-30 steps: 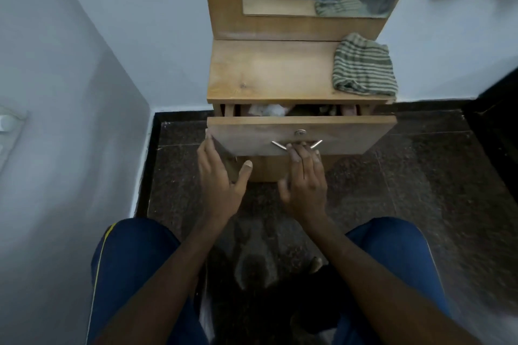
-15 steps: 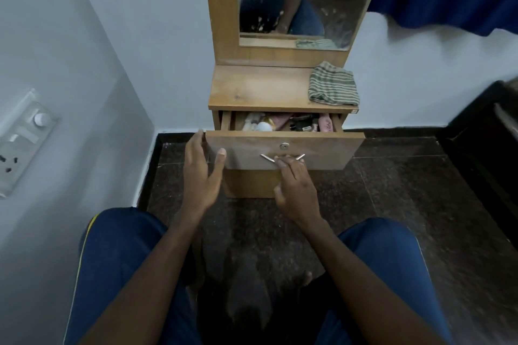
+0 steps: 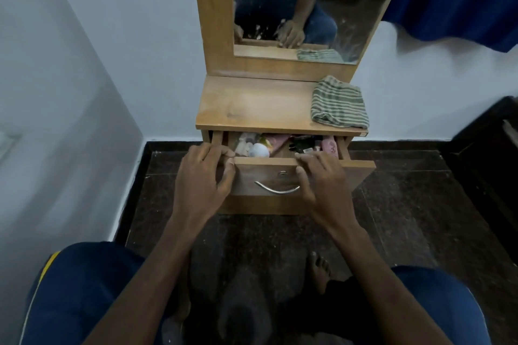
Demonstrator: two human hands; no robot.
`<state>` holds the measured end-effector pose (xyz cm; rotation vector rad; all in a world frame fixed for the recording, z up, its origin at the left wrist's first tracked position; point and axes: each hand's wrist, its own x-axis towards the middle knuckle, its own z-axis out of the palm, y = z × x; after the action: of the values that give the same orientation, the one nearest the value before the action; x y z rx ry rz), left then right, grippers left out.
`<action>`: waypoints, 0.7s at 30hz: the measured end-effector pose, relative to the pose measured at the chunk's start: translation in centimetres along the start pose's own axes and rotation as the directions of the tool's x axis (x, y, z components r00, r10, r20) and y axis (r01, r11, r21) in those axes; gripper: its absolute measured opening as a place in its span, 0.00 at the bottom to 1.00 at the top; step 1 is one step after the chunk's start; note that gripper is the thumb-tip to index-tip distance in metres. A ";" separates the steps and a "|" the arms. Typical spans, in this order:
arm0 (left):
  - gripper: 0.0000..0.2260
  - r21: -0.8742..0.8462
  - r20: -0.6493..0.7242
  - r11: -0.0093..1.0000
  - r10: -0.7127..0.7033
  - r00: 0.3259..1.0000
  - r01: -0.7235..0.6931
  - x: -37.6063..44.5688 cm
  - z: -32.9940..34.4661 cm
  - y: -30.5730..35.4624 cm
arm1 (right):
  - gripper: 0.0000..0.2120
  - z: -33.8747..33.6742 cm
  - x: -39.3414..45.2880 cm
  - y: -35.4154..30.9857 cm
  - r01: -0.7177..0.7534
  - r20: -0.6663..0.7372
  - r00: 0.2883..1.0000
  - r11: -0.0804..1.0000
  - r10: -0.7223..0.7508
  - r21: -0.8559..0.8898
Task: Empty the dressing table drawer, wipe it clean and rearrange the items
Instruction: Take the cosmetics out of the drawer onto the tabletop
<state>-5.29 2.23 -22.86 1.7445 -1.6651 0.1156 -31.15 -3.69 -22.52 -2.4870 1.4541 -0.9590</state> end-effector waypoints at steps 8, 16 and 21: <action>0.18 0.117 0.274 0.989 -0.118 0.954 0.089 3.5 0.0 -2.6 | 0.08 1.1 4.2 2.9 -0.076 0.057 0.996 0.996 0.073 0.039; 0.15 -0.141 0.549 0.954 -0.146 0.823 0.263 3.8 -1.5 -1.3 | 0.13 -0.3 3.4 2.4 -0.124 0.300 0.941 0.985 0.155 -0.121; 0.02 -0.242 0.593 0.924 -0.101 0.799 0.297 3.3 -0.1 0.9 | 0.15 -1.3 3.1 1.5 -0.101 0.480 0.861 0.982 0.167 -0.161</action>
<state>-5.52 -0.45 -20.71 1.7781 -1.7481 -0.8235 -32.00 -6.79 -20.59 -2.4186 1.5150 -0.1761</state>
